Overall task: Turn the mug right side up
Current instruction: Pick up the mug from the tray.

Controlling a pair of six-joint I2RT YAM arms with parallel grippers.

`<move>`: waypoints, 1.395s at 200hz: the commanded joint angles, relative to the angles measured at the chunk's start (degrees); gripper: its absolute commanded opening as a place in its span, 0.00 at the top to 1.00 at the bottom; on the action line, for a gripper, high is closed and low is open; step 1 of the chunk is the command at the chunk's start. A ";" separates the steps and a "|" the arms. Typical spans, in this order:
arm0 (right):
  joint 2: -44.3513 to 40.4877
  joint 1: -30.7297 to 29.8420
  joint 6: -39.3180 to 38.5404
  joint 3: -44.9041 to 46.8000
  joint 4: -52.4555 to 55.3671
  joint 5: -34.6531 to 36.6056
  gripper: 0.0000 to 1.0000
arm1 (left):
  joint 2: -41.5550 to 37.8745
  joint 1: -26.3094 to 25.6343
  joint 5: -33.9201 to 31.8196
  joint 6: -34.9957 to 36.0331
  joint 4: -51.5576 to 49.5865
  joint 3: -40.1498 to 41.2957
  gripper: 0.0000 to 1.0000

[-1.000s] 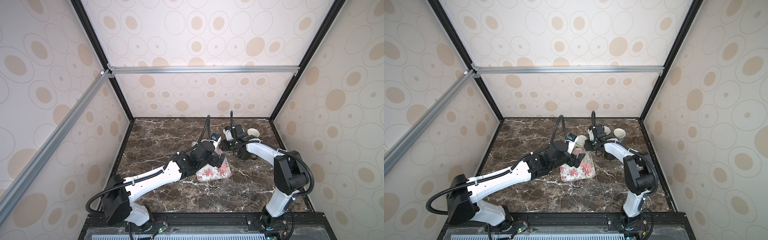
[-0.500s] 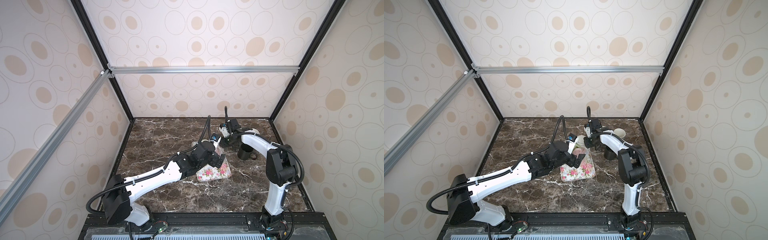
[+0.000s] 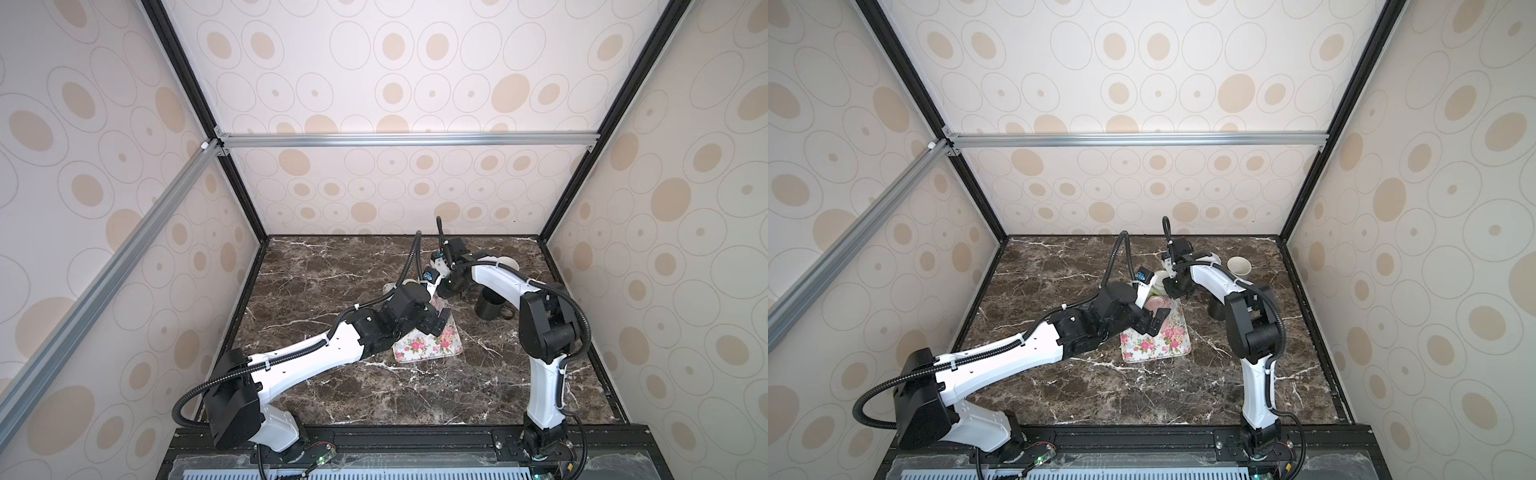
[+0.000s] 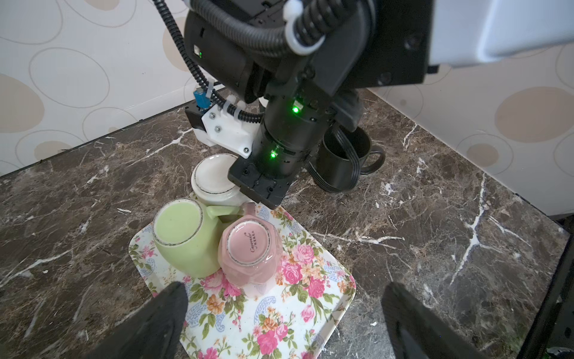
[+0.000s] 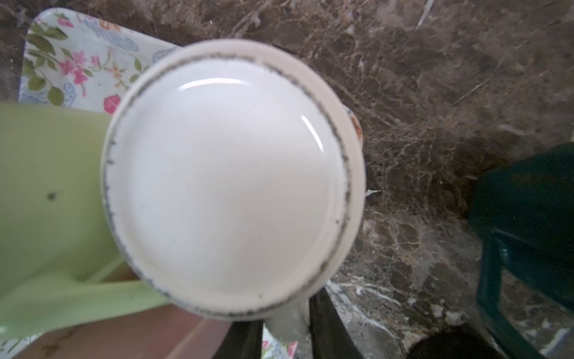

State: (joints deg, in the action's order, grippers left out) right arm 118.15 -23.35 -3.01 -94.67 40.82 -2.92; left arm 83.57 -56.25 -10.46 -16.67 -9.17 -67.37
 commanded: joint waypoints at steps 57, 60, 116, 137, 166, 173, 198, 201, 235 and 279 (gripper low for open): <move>6.21 -2.14 -1.67 -8.75 4.34 4.51 0.96 | 1.20 0.44 -0.44 0.14 -1.10 -0.94 0.02; 6.22 -2.16 -1.42 -8.91 4.36 4.42 0.96 | 1.21 0.44 -0.51 0.14 -1.21 -0.92 0.02; 3.86 -1.89 1.23 -8.98 3.54 5.41 1.00 | 0.90 0.46 -1.31 0.41 -0.87 -0.63 0.02; 2.74 -0.93 3.02 -8.74 3.39 4.36 1.00 | 0.63 0.48 -1.54 0.33 -0.79 -0.35 0.02; -0.88 0.24 4.65 -5.67 0.59 3.17 1.00 | -0.22 0.50 -2.10 0.01 -0.39 0.69 0.02; -1.81 0.47 4.86 -5.19 0.17 3.03 1.00 | -0.48 0.53 -2.15 0.04 -0.18 1.05 0.02; -4.83 1.28 5.93 -3.23 -1.10 0.83 1.00 | -1.20 0.50 -2.62 0.14 0.69 2.19 0.02; -5.20 1.41 6.19 -3.05 -1.24 0.55 1.00 | -1.28 0.48 -2.68 0.14 0.80 2.24 0.02; -9.57 2.61 8.55 0.37 -3.73 -1.60 1.00 | -1.81 0.92 -3.34 -0.77 1.59 3.38 0.01; -17.10 4.69 12.12 6.68 -9.02 -5.34 1.00 | -4.52 3.28 -0.35 -2.64 7.66 6.71 0.02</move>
State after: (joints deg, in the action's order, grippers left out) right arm 107.24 -19.44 6.50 -90.41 37.82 -5.43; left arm 82.24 -54.72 -12.19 -17.54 -6.52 -62.04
